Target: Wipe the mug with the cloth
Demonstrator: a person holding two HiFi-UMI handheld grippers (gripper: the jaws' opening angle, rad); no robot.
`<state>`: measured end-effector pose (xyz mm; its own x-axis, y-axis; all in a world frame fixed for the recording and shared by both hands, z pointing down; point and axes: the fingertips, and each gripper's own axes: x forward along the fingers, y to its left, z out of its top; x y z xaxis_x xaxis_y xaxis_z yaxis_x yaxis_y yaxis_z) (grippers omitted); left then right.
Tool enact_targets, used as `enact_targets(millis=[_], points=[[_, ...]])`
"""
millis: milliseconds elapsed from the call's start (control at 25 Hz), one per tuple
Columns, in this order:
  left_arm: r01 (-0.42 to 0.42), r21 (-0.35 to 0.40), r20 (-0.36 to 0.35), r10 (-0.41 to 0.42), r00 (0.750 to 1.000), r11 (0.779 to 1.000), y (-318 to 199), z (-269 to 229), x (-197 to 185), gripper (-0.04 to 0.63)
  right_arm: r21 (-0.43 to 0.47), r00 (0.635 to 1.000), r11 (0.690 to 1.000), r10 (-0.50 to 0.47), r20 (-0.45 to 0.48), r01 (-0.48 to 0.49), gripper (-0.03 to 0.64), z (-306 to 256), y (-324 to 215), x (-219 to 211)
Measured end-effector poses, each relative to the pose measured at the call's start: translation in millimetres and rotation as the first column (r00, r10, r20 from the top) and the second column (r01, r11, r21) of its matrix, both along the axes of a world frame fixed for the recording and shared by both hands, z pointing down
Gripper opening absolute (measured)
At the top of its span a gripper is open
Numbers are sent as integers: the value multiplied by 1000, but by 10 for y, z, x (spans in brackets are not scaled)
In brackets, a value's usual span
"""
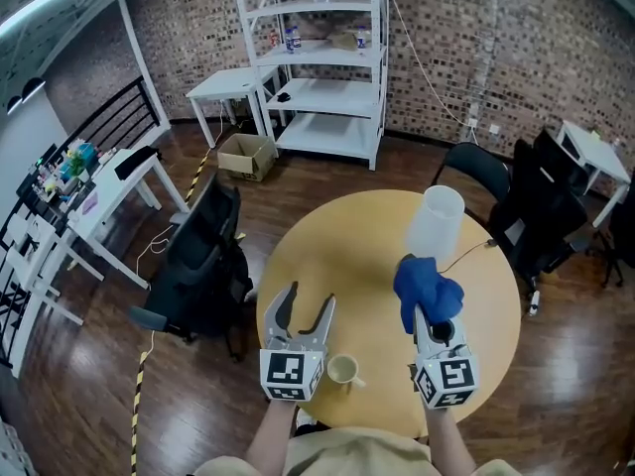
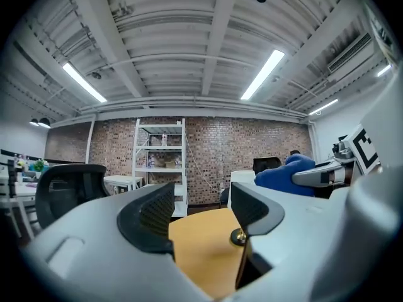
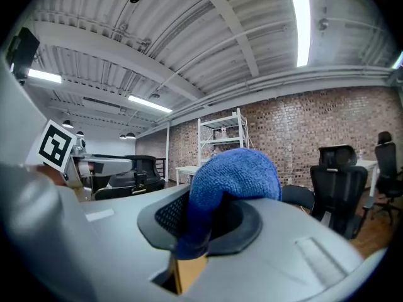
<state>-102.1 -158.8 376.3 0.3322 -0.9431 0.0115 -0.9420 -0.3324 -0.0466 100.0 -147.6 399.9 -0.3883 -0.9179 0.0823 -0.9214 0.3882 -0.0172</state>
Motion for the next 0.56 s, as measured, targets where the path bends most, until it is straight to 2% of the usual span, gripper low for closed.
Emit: enact_targets(millis=[560], points=[[-6,25,4,6,1000,1000,87,-114,191,262,4,1000,1000,27,0,-27,53,-38,53,194]])
